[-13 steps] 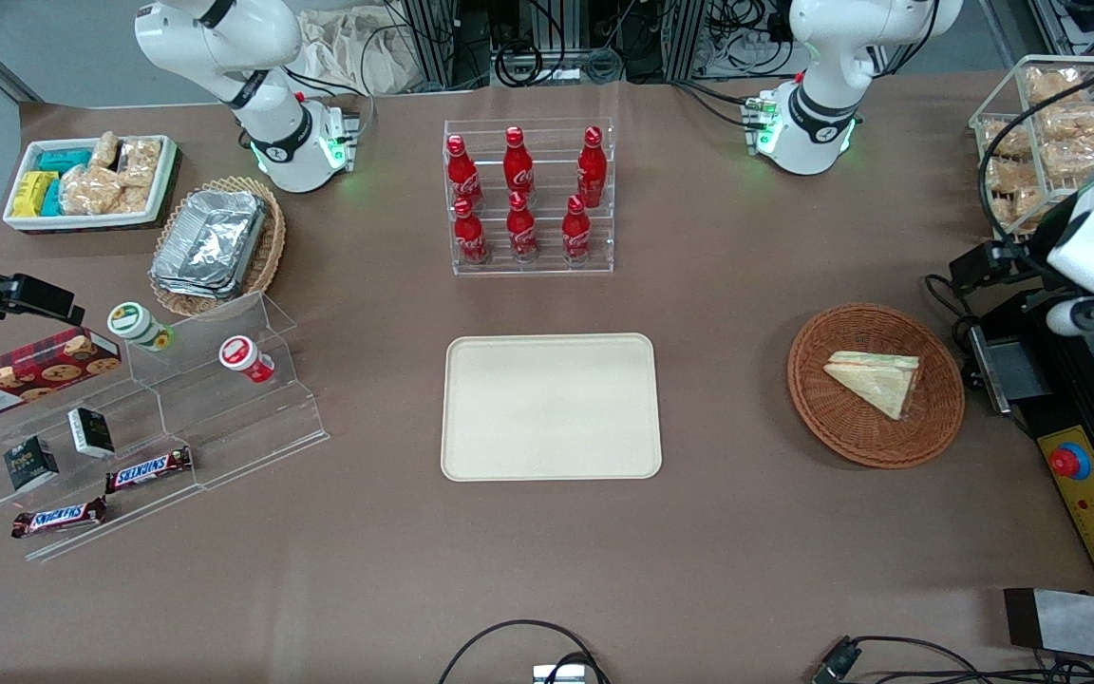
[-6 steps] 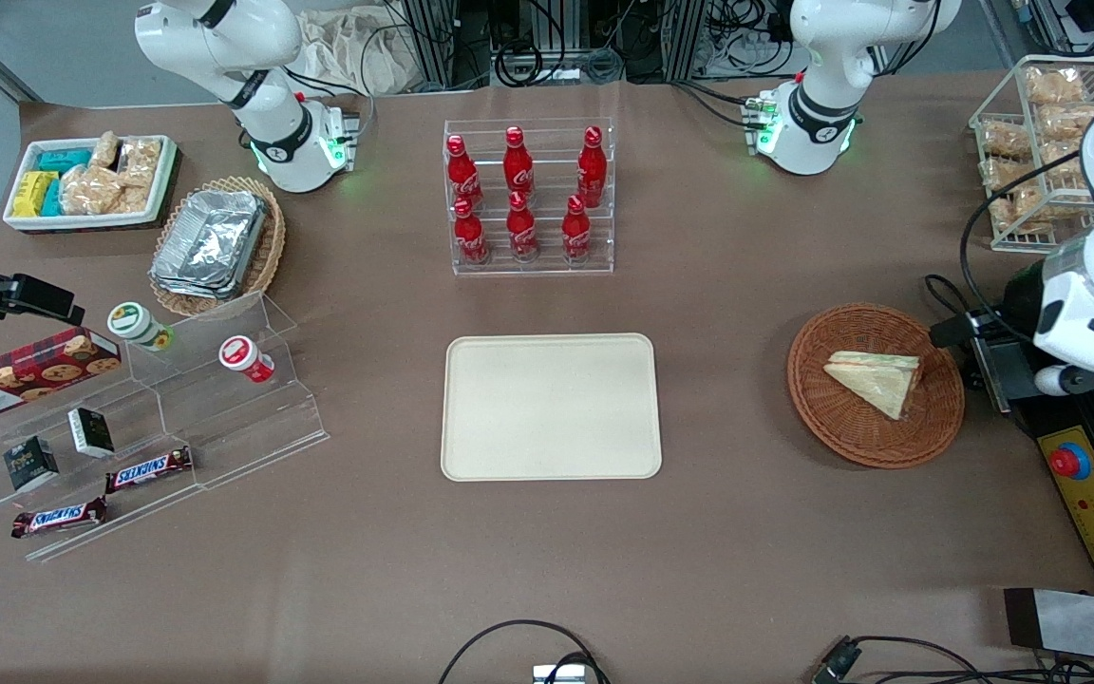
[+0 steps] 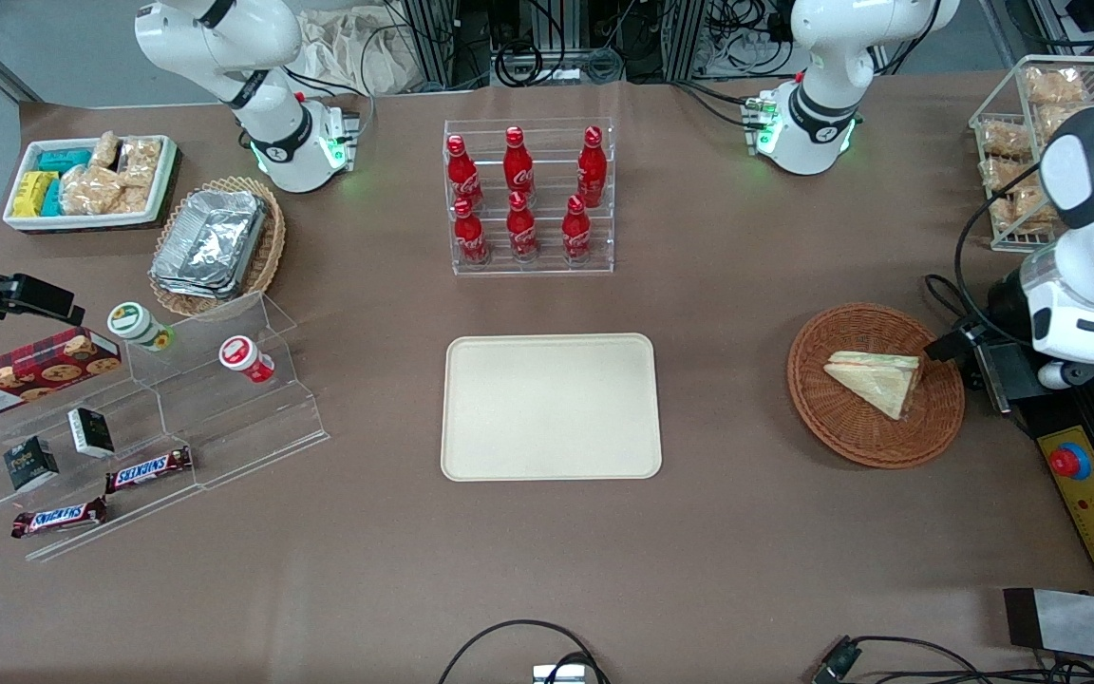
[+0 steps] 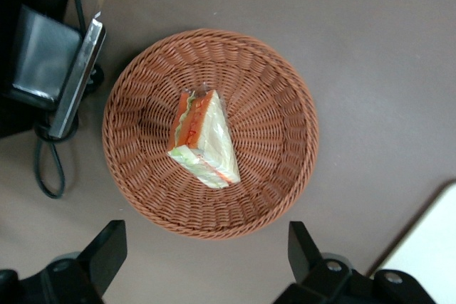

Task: Place sandwich from basket to tray
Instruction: 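Move the left gripper over the wrapped sandwich in the wicker basket, then lower the open left gripper around the wrapped sandwich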

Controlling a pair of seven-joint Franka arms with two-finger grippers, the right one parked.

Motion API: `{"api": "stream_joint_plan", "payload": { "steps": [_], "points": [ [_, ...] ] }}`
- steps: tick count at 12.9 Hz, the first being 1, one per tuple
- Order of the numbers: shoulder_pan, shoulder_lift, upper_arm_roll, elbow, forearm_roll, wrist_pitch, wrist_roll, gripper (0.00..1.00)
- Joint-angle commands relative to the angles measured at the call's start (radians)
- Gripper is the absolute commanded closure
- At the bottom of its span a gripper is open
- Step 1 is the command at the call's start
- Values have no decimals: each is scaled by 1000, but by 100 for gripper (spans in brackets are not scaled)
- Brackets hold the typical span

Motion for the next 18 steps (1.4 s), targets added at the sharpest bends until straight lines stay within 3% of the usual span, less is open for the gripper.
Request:
{"api": "stream_joint_plan", "payload": {
  "steps": [1, 8, 18],
  "points": [
    [7, -45, -6, -142, -13, 145, -117, 0],
    [73, -1, -6, -277, -12, 353, -130, 0],
    [73, 84, -6, -296, -36, 471, -133, 0]
  ]
}}
